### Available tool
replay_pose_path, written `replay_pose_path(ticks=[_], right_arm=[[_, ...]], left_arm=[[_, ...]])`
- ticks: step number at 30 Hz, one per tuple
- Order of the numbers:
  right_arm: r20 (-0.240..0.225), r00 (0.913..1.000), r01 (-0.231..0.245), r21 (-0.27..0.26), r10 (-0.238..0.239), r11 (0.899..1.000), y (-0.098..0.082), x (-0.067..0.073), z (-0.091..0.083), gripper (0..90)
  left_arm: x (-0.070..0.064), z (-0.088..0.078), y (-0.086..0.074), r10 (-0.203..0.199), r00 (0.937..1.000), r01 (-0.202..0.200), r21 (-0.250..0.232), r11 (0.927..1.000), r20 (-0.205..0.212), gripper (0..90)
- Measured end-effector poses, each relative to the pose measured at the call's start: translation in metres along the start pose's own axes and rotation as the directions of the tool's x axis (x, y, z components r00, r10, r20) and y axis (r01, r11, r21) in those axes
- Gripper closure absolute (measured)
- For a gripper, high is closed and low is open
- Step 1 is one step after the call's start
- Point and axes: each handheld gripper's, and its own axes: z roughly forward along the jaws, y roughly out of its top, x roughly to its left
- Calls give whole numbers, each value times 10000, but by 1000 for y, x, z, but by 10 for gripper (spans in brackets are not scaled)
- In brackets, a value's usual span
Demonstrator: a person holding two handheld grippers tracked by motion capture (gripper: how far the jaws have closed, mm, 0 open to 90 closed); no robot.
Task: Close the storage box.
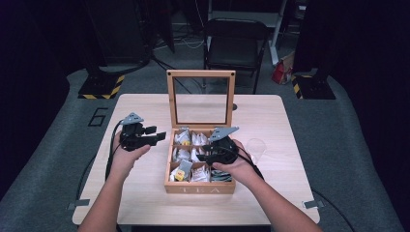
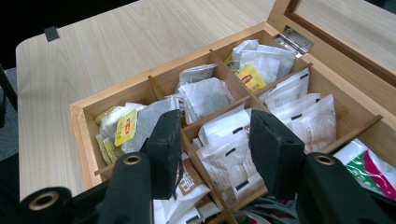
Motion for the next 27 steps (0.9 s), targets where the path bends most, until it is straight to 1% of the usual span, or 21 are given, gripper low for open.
replay_pose_path(ticks=[2, 3, 4, 5, 6, 10, 11, 12, 13, 14, 15, 17, 18, 20, 22, 23, 24, 25, 27], right_arm=[[-83, 10000, -23, 3, 23, 10000, 1, 1, 2, 537], [-120, 9999, 9, 4, -9, 10000, 2, 1, 4, 537], [-137, 9999, 99, 27, -99, 9999, 2, 2, 5, 537], [-150, 9999, -16, 32, 17, 10000, 2, 3, 6, 539], [-197, 9998, 78, 68, -77, 9999, 3, 3, 7, 542], [-340, 9994, 74, 72, -71, 9999, 5, 5, 13, 554], [-418, 9990, 163, 110, -159, 9998, 5, 6, 15, 556], [-440, 9990, 100, 156, -93, 9998, 5, 7, 16, 557], [-437, 9988, 219, 156, -212, 9996, 6, 8, 17, 556], [-407, 9989, 235, 107, -230, 9997, 6, 9, 19, 552], [-412, 9987, 317, 71, -313, 9995, 6, 11, 20, 534], [-546, 9979, 357, 48, -353, 9994, 7, 12, 22, 514], [-678, 9966, 475, 126, -465, 9988, 7, 12, 24, 512], [-767, 9960, 467, 226, -448, 9987, 7, 14, 26, 512], [-763, 9959, 500, 297, -476, 9983, 7, 15, 29, 510], [-731, 9965, 429, 326, -405, 9985, 7, 15, 30, 515], [-744, 9968, 318, 390, -288, 9987, 7, 15, 31, 530], [-834, 9962, 291, 441, -253, 9986, 7, 14, 32, 545], [-819, 9964, 248, 480, -208, 9985, 7, 14, 34, 570]], left_arm=[[1, -2, -1, -38, 10000, 38, 19, 10000, -41, 441], [1, -2, -1, -129, 9999, 129, -26, 9999, -85, 436], [2, -3, -2, -138, 9999, 138, -33, 9999, -75, 436], [2, -3, -2, -166, 9998, 165, -96, 9998, -67, 436], [2, -4, -2, -130, 9999, 130, -59, 9999, -74, 436], [3, -5, -3, -133, 9998, 132, -56, 9999, -134, 435], [3, -5, -4, -132, 9998, 132, -46, 9999, -132, 435], [3, -5, -4, -123, 9998, 123, -27, 9999, -127, 435], [3, -5, -4, -98, 9998, 98, 2, 10000, -145, 435], [3, -5, -4, -82, 9998, 83, 22, 10000, -192, 435], [2, -5, -4, -67, 9997, 67, 10, 10000, -225, 435], [2, -5, -5, -95, 9996, 97, 53, 9999, -263, 431], [2, -4, -5, -76, 9996, 78, 65, 9999, -277, 426], [2, -4, -5, 14, 9997, -12, 85, 10000, -246, 426], [1, -4, -5, -18, 9996, 18, -1, 10000, -278, 426], [1, -4, -5, 6, 9996, -6, 6, 10000, -274, 427], [1, -4, -5, 13, 9996, -13, 1, 10000, -267, 427], [1, -4, -5, 6, 9997, -6, 1, 10000, -243, 428], [1, -4, -6, 4, 9997, -4, -3, 10000, -243, 430]])
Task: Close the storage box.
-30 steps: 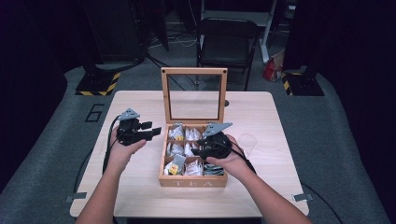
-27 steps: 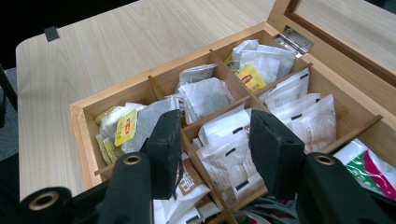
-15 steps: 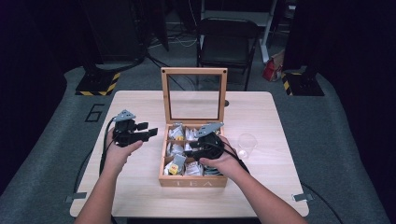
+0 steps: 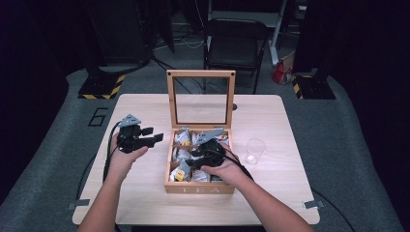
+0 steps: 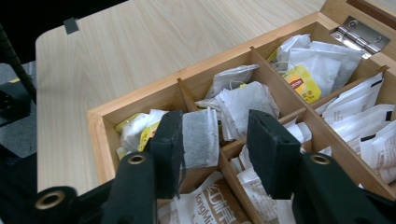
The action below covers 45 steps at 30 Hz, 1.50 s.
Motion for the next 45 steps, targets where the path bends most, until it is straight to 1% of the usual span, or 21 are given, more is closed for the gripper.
replay_pose_path(ticks=[6, 8, 10, 14, 15, 17, 19, 23, 24, 25, 27, 28, 32, 34, 36, 39, 40, 41, 42, 44, 45], right_arm=[[43, 10000, -24, 142, 24, 9999, 0, 1, 6, 617], [70, 10000, 41, 225, -42, 9997, 0, 1, 7, 622], [51, 10000, -38, 274, 37, 9996, 0, 2, 9, 627], [36, 10000, 7, 390, -8, 9992, -1, 2, 13, 641], [36, 9999, -109, 424, 108, 9990, -1, 3, 15, 643], [0, 10000, -54, 468, 54, 9989, -1, 2, 16, 649], [-7, 9999, -125, 524, 126, 9985, -2, 3, 18, 662], [-11, 10000, -15, 598, 16, 9982, -2, 2, 19, 699], [-32, 9999, -116, 651, 118, 9978, -2, 3, 19, 711], [-63, 10000, 19, 651, -15, 9979, -2, 3, 20, 724], [-79, 10000, 24, 640, -19, 9979, -3, 3, 20, 743], [-73, 9998, 169, 627, -165, 9979, -3, 3, 20, 748], [-1, 9998, 188, 666, -188, 9976, -3, 3, 20, 777], [67, 9999, 92, 635, -96, 9979, -3, 4, 19, 801], [-26, 9997, 239, 588, -238, 9980, -2, 3, 18, 845], [-119, 9998, 192, 578, -185, 9981, -2, 4, 17, 871], [-168, 9994, 300, 544, -291, 9981, -1, 4, 16, 877], [-210, 9995, 241, 549, -229, 9982, -1, 6, 16, 880], [-213, 9990, 396, 460, -387, 9982, -1, 5, 15, 883], [-286, 9992, 296, 445, -283, 9986, 0, 7, 14, 892], [-314, 9989, 352, 427, -339, 9985, 0, 7, 13, 897]], left_arm=[[0, 0, 0, -88, 9999, 87, 128, 9999, 82, 430], [1, 0, -1, -66, 10000, 65, 124, 9999, 65, 430], [1, 1, -1, -130, 9999, 130, 115, 9998, 35, 430], [1, 0, -1, -188, 9998, 187, 122, 9998, 38, 430], [1, 0, -1, -187, 9998, 186, 123, 9998, 37, 430], [2, 0, -2, -198, 9998, 198, 106, 9997, 31, 430], [2, 0, -2, -216, 9998, 216, 70, 9997, 4, 430], [3, 0, -2, -247, 9997, 247, 56, 9997, 21, 431], [3, -1, -2, -256, 9997, 256, 30, 9997, 12, 431], [3, -1, -2, -247, 9997, 247, 27, 9997, 11, 431], [4, -1, -2, -261, 9997, 261, -3, 9997, 12, 431], [4, -1, -2, -268, 9996, 268, -7, 9996, 3, 431], [3, -1, -3, -271, 9996, 271, 71, 9996, -3, 431], [3, 0, -3, -265, 9996, 265, 89, 9996, 25, 431], [3, 0, -3, -279, 9996, 279, 80, 9996, 27, 431], [3, -1, -3, -301, 9995, 301, 25, 9995, -7, 431], [4, -1, -3, -279, 9996, 279, 35, 9996, 6, 431], [3, -1, -3, -297, 9996, 297, 50, 9995, 17, 431], [4, -1, -3, -282, 9996, 282, 42, 9996, 10, 431], [4, -1, -3, -289, 9996, 289, 18, 9996, 5, 431], [4, -1, -3, -301, 9995, 301, 11, 9995, 0, 431]])
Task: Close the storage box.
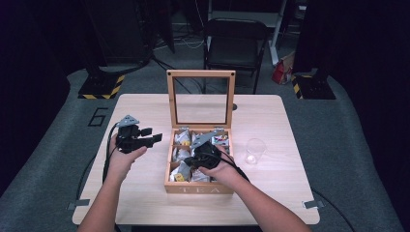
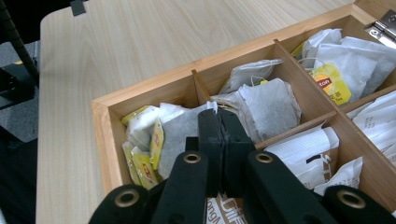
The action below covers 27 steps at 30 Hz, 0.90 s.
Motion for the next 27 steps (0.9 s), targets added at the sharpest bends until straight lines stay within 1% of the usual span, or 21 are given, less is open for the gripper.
replay_pose_path(ticks=[4, 7, 8, 10, 11, 12, 13, 14, 15, 18, 19, 23, 25, 27], right_arm=[[-130, 9999, 52, -56, -53, 10000, 1, 1, -4, 900], [-270, 9996, -42, -137, 39, 9999, 3, 3, -8, 900], [-285, 9996, 60, -178, -65, 9998, 4, 3, -9, 900], [-365, 9993, -31, -205, 24, 9998, 6, 5, -12, 900], [-420, 9991, 58, -236, -68, 9997, 8, 4, -13, 900], [-447, 9990, -55, -221, 45, 9997, 9, 5, -14, 900], [-460, 9989, 24, -212, -33, 9998, 10, 5, -16, 900], [-447, 9989, 116, -239, -126, 9996, 11, 5, -16, 900], [-475, 9989, 43, -247, -55, 9997, 12, 6, -18, 900], [-453, 9987, 232, -323, -246, 9992, 16, 5, -22, 900], [-400, 9991, 141, -416, -158, 9990, 17, 6, -24, 900], [-294, 9992, 253, -506, -268, 9984, 22, 5, -30, 900], [-288, 9994, 182, -552, -198, 9983, 24, 5, -34, 900], [-269, 9991, 317, -594, -334, 9977, 26, 4, -36, 900]], left_arm=[[0, 0, 0, -45, 10000, 45, -51, 10000, -24, 431], [0, 0, 0, -35, 10000, 35, -37, 10000, -19, 431], [0, 0, 0, -35, 10000, 35, -58, 10000, -31, 431], [0, 0, 0, -30, 10000, 29, -23, 10000, -23, 431], [0, 0, 0, -47, 10000, 46, -62, 10000, -39, 431], [1, 0, 0, -41, 10000, 41, -44, 10000, -21, 431], [1, 0, 0, -36, 10000, 36, -60, 10000, -32, 431], [1, -1, 0, -43, 10000, 43, -36, 10000, -26, 431], [1, -1, 0, -61, 10000, 61, -82, 9999, -38, 431], [1, -1, 0, -56, 10000, 56, -83, 10000, -32, 431], [1, -1, 0, -62, 10000, 62, -76, 10000, -39, 431], [2, -2, 0, -119, 9999, 119, -108, 9999, -19, 431], [2, -2, 0, -153, 9999, 153, -111, 9998, -15, 431], [3, -3, 0, -159, 9999, 159, -88, 9998, -18, 431]])
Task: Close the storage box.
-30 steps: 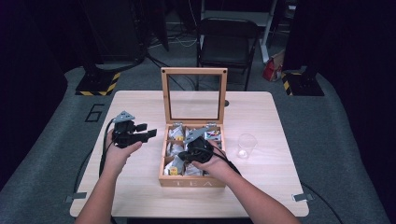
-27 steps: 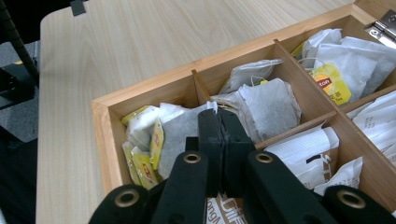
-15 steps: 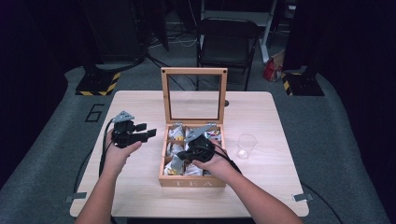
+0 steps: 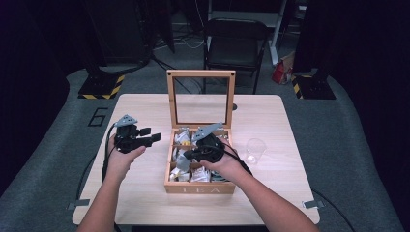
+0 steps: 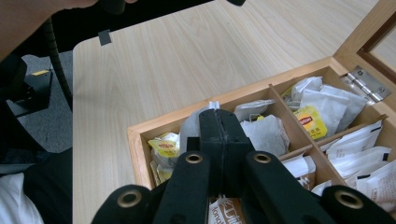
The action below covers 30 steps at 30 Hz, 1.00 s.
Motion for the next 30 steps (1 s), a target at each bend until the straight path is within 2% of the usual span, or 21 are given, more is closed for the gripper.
replay_pose_path(ticks=[3, 4, 9, 30], right_arm=[[-66, 10000, 71, -16, -71, 10000, 4, 2, -5, 900], [-62, 9996, 274, -45, -274, 9996, 6, 2, -7, 900], [21, 9992, 393, -138, -392, 9991, 13, 3, -16, 900], [356, 9990, 290, -212, -283, 9994, 13, -4, -31, 900]], left_arm=[[0, 0, 0, -18, 10000, 18, -14, 10000, -25, 431], [0, 0, 0, -14, 10000, 14, -11, 10000, -32, 431], [0, 0, 0, -28, 10000, 27, -11, 10000, -42, 431], [2, -1, -1, -33, 10000, 33, 0, 10000, -77, 430]])
